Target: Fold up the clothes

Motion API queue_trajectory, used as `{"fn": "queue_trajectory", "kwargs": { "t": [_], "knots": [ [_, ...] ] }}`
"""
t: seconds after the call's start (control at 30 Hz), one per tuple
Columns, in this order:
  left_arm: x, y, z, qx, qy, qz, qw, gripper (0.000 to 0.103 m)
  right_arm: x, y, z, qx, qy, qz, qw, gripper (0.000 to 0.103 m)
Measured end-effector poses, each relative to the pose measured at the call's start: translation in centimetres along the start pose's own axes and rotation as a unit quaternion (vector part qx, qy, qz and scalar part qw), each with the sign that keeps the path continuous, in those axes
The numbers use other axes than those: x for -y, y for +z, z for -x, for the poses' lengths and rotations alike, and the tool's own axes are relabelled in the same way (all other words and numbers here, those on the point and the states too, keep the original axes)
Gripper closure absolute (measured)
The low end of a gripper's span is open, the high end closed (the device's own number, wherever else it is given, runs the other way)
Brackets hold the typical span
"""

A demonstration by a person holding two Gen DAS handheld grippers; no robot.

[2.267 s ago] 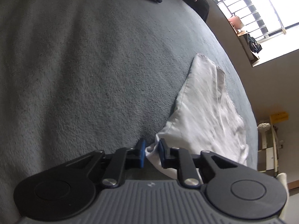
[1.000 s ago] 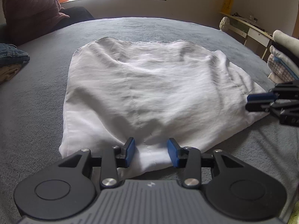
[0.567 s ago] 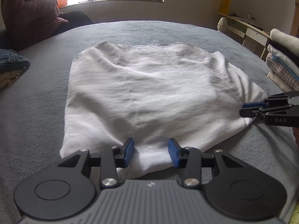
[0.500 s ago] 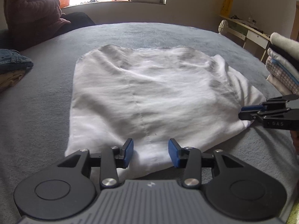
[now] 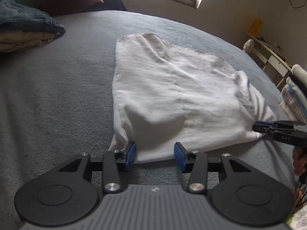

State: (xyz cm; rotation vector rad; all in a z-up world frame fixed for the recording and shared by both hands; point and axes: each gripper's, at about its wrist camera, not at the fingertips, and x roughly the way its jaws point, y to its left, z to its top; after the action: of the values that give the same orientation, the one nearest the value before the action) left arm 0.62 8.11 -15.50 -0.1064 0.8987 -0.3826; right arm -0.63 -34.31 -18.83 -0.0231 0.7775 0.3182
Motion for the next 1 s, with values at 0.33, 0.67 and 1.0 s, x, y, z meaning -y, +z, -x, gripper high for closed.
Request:
{"fn": "queue_trajectory", "kwargs": {
  "t": [0.33,0.67,1.0],
  "knots": [
    [3.5,4.4,3.6,0.054,-0.013,-0.07,0.996,0.045,0.1,0.0,0.0,0.002,0.002,0.002,1.0,0.086],
    [9.6,6.3,-4.3,-0.012,0.004,-0.126,0.9919,0.044,-0.1,0.1,-0.1,-0.001,0.001,0.009,1.0,0.085],
    [9.9,5.1,-7.5,-0.085,0.054,-0.102,0.9896,0.034,-0.1,1.2,0.0,-0.019,-0.001,0.006,1.0,0.084]
  ]
}}
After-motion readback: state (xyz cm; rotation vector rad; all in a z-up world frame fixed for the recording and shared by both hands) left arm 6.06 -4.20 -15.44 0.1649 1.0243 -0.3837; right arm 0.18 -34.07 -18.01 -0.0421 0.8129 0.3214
